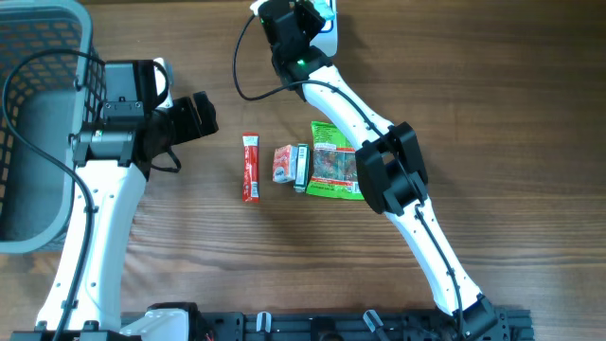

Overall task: Scan the item barcode
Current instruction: 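Hold the green bag in front of the white barcode scanner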

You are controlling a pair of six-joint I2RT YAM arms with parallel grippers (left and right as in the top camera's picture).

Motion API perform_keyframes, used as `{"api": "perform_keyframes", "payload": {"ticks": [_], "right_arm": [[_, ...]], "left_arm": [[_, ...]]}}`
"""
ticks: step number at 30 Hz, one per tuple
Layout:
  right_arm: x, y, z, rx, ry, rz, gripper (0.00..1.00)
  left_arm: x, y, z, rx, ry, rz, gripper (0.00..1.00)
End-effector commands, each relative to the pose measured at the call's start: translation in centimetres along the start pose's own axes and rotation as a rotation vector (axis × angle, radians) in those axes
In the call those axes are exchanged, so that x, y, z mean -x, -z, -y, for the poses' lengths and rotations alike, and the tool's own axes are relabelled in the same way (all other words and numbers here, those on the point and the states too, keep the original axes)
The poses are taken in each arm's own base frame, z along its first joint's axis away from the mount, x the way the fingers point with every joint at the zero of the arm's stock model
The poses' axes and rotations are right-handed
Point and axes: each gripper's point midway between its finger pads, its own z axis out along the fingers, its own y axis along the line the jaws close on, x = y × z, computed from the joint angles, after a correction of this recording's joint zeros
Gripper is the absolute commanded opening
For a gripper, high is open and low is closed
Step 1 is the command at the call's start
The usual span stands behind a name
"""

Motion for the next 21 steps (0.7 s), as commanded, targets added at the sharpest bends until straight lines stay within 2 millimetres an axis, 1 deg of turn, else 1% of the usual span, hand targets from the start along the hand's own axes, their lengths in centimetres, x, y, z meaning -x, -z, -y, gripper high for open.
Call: {"api": "perform_keyframes", "payload": {"ticks": [1,3,5,6,8,9,10,12,13,16,19,21], "right_arm": [[-1.6,-0.6,-2.0,0.049,-0.047,-0.032,0.04],[-1.8,-0.6,-2.1,0.055,-0.036,-0.041,0.04],[-1.6,-0.7,-1.9,0.047,-0.042,-0.032,0.04],[-1.1,-0.7,-1.0,0.007,-0.067,-0.017,0.04],[0.1,-0.6,1.8,-0.115,-0.089,0.013,0.04],[0.7,-0.5,2.7,-0.153,-0.077,0.03,0.04],[1.6,-0.3,3.5,-0.184,-0.028,0.058,0.04],[3.0,0.2,4.3,-0.217,0.063,0.101,0.04],[3.3,0.3,4.7,-0.232,0.066,0.111,0.04],[3.3,0.0,4.9,-0.224,0.038,0.126,0.04],[2.8,-0.7,3.5,-0.143,-0.038,0.137,0.04],[2.8,-0.7,3.5,-0.139,-0.075,0.141,0.04]], "left_arm": [[-0.2,-0.3,0.1,-0.009,-0.012,-0.011,1.0],[-0.3,-0.3,0.1,-0.01,-0.012,-0.011,1.0],[-0.2,-0.3,0.1,-0.009,-0.012,-0.011,1.0],[-0.2,-0.3,0.1,-0.009,-0.012,-0.011,1.0],[-0.3,-0.3,0.1,-0.01,-0.012,-0.011,1.0],[-0.3,-0.3,0.1,-0.01,-0.012,-0.011,1.0],[-0.2,-0.3,0.1,-0.009,-0.012,-0.011,1.0],[-0.3,-0.3,0.1,-0.01,-0.012,-0.011,1.0],[-0.2,-0.3,0.1,-0.009,-0.012,-0.011,1.0],[-0.2,-0.3,0.1,-0.009,-0.012,-0.011,1.0],[-0.3,-0.3,0.1,-0.01,-0.012,-0.011,1.0],[-0.3,-0.3,0.1,-0.01,-0.012,-0.011,1.0]]}}
